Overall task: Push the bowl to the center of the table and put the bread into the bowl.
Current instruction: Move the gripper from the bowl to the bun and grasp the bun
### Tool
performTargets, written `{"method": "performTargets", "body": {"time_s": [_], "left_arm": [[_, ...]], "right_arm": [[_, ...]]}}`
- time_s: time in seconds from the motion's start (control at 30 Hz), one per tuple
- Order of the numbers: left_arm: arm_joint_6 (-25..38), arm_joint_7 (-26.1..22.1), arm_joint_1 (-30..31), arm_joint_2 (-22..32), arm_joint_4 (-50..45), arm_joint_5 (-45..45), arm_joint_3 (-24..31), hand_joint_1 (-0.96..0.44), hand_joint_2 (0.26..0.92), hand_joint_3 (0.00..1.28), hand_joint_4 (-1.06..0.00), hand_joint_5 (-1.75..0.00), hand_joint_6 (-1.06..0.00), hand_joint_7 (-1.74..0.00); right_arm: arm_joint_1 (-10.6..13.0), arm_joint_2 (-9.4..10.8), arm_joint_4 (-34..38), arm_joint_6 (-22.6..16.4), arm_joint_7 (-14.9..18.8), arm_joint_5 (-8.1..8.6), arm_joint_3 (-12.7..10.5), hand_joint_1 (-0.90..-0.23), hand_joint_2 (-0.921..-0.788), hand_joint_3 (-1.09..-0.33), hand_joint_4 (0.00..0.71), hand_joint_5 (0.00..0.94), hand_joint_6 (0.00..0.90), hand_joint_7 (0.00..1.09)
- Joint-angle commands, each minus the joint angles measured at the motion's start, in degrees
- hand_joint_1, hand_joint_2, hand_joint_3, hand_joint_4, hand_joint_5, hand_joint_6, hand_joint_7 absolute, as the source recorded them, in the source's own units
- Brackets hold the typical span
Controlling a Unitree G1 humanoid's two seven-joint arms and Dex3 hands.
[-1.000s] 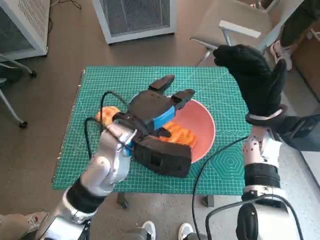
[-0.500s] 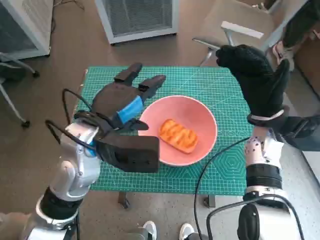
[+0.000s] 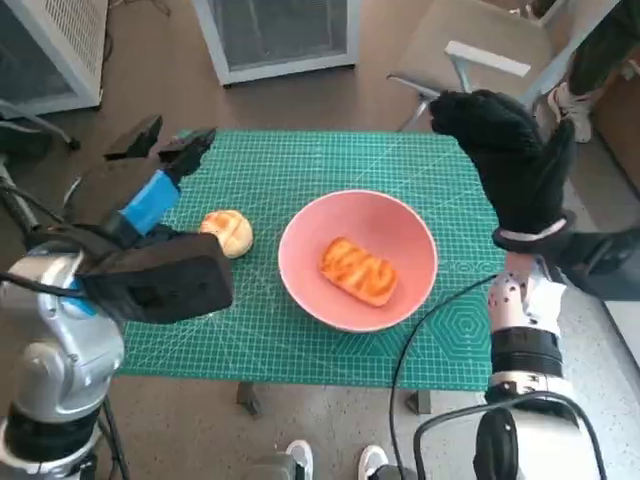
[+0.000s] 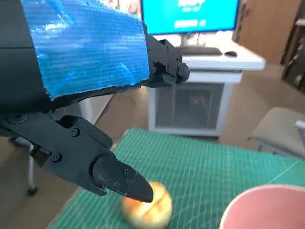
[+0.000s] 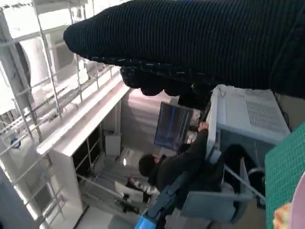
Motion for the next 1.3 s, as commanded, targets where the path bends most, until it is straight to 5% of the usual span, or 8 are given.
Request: {"method": "performTargets", "body": {"time_s": [0.03, 1.07, 1.3], "left_arm": [[1.3, -1.2, 1.3, 0.7, -0.9, -1.0, 0.3, -0.27, 0.716, 0.00, -0.02, 0.00, -0.23, 0.00], [0.4, 2.3, -1.5, -0.2, 11.4, -3.8, -4.9, -0.24, 0.721, 0.00, -0.04, 0.00, -0.22, 0.00], [-3.3, 10.7, -7.6, -4.6, 27.9, -3.8, -8.9, -0.27, 0.722, 0.00, -0.05, -0.01, -0.24, -0.01]], "right_arm": [[-0.4, -0.3, 1.0, 0.8, 1.0, 0.31, -0.3, -0.640, -0.921, -0.543, 0.206, 0.000, 0.164, 0.30], [-1.9, -1.4, 2.6, 1.8, 2.5, 0.23, -0.7, -0.659, -0.921, -0.536, 0.204, 0.001, 0.172, 0.31], [-2.0, -1.6, 2.6, 3.0, 2.1, 0.26, -1.0, -0.645, -0.921, -0.510, 0.208, 0.002, 0.186, 0.31]]}}
